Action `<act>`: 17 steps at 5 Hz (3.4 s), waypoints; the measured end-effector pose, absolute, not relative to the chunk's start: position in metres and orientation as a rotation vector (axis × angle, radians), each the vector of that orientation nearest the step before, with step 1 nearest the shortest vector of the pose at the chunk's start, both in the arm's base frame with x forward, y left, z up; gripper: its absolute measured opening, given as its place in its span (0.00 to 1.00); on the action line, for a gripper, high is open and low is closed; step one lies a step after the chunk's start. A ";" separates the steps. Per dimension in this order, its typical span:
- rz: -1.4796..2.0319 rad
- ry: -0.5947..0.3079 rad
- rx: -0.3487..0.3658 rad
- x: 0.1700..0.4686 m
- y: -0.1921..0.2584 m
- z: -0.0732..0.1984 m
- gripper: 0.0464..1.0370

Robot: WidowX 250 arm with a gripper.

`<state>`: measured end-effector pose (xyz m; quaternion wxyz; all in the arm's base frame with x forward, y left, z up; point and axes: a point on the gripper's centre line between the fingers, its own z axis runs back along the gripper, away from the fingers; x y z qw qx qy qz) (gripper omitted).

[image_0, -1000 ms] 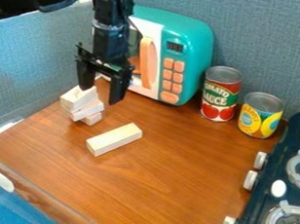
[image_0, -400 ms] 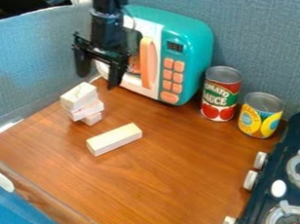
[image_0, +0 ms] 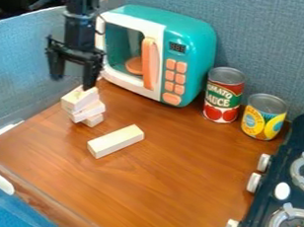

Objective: Take the rectangular block and put it on top of the other rectangular block

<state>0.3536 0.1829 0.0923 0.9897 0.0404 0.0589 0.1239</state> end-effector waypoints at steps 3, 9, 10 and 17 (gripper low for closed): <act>0.300 0.111 0.027 0.351 0.200 0.083 0.96; 0.359 0.066 -0.042 0.365 0.192 0.060 0.96; 0.333 0.090 -0.032 0.371 0.190 0.048 0.96; 0.311 0.093 -0.053 0.372 0.186 0.050 0.56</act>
